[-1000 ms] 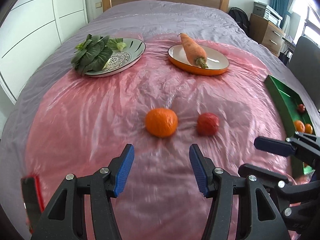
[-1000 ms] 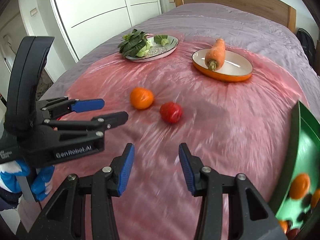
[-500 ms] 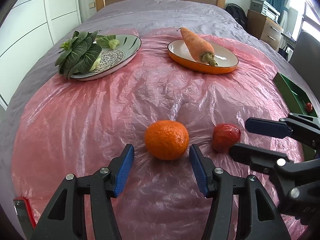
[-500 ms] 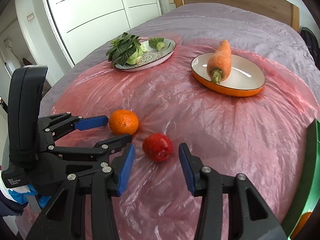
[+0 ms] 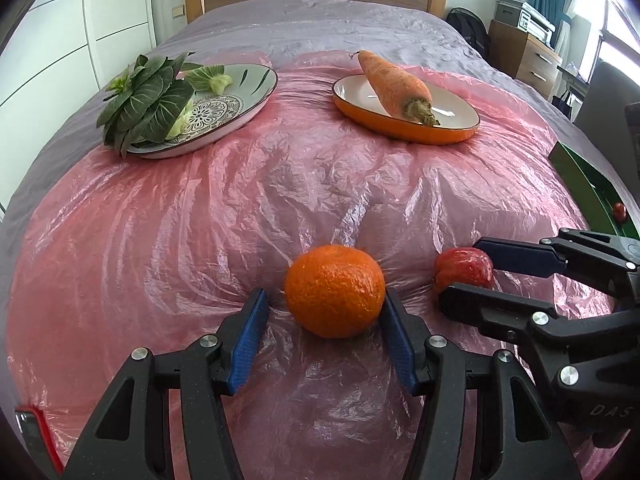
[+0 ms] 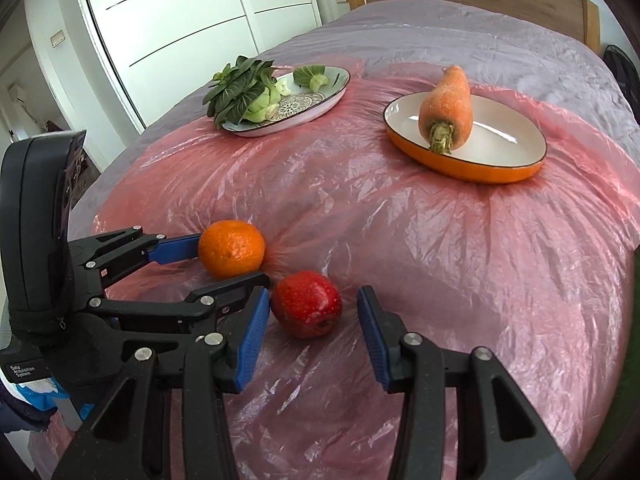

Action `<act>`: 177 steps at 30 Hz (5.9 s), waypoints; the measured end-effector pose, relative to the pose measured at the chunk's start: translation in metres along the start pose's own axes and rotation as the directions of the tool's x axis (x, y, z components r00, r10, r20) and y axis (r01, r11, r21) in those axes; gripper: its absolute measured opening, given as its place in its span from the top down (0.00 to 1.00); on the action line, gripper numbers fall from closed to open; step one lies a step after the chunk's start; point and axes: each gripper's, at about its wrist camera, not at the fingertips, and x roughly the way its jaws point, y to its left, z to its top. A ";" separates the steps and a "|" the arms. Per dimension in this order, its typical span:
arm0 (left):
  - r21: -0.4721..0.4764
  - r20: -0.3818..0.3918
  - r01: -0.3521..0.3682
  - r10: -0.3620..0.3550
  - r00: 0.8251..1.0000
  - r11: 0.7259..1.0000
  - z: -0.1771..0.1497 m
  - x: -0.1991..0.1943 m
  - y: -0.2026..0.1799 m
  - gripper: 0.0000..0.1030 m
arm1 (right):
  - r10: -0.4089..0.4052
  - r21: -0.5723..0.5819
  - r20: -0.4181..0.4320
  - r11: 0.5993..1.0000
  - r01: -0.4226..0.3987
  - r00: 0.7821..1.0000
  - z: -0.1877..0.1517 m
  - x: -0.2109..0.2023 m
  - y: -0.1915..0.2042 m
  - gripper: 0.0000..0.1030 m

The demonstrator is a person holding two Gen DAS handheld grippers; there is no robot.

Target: Organize fruits

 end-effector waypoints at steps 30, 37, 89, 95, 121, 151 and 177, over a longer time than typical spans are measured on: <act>-0.065 0.056 0.085 -0.082 0.995 0.994 -0.006 -0.033 0.012 0.63 | 0.091 0.011 0.074 0.996 -0.092 0.993 0.000 -0.027 0.004 0.42; -0.076 0.052 0.069 -0.065 0.997 0.995 -0.016 -0.054 0.014 0.63 | 0.088 0.024 0.081 0.996 -0.091 0.993 -0.009 -0.050 0.005 0.42; 0.249 -0.058 0.328 -0.324 0.944 0.911 -0.017 -0.131 -0.303 0.63 | -0.227 0.308 0.128 0.934 0.179 0.965 -0.211 -0.307 -0.172 0.42; 0.251 -0.038 0.296 -0.296 0.955 0.922 0.025 -0.091 -0.324 0.63 | -0.245 0.293 0.156 0.937 0.192 0.957 -0.176 -0.289 -0.212 0.42; 0.194 -0.155 0.188 -0.159 0.975 0.963 0.060 0.017 -0.342 0.63 | -0.283 0.258 -0.003 0.926 0.274 0.959 -0.129 -0.199 -0.289 0.41; 0.156 -0.024 0.167 -0.166 0.986 0.973 -0.002 -0.129 -0.291 0.52 | -0.374 0.254 0.044 0.901 0.352 0.926 -0.175 -0.285 -0.173 0.00; 0.127 0.091 0.071 -0.082 0.992 0.989 -0.141 -0.272 -0.213 0.49 | -0.368 0.217 0.074 0.913 0.345 0.927 -0.256 -0.317 0.008 0.00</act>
